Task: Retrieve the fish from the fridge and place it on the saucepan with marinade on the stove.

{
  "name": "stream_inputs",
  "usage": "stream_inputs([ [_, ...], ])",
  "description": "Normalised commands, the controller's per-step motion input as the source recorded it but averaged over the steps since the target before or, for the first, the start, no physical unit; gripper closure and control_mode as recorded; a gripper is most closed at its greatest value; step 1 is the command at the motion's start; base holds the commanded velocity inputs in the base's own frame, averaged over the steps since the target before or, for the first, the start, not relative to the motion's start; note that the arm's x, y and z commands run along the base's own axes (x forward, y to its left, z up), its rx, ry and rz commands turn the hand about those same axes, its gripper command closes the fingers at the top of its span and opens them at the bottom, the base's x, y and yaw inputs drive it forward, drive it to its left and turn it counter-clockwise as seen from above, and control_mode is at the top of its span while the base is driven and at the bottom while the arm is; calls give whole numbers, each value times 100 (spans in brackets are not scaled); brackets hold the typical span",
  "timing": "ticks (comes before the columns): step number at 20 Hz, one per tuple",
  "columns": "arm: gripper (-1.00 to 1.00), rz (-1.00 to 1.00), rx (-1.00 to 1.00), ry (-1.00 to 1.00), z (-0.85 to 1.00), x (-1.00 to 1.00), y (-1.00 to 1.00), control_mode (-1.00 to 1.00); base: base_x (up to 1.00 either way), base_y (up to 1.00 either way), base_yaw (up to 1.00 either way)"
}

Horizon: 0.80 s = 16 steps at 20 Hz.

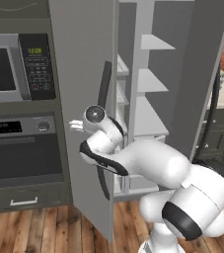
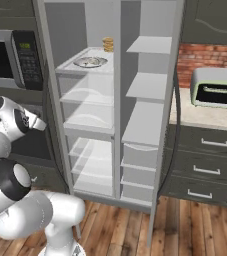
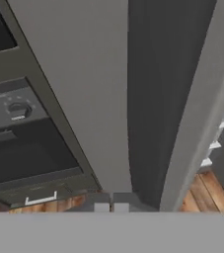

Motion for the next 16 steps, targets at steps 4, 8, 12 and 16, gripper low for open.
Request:
stream_inputs([
  [4,-100,0,0,10,-5,-41,49,-100,0,0,0],
  [8,-100,0,0,-3,2,-100,-73,-100,0,0,0],
  [12,-100,0,0,-6,20,-85,-100,-100,0,0,0],
  [16,-100,1,3,0,40,-44,-100,-100,0,0,0],
])
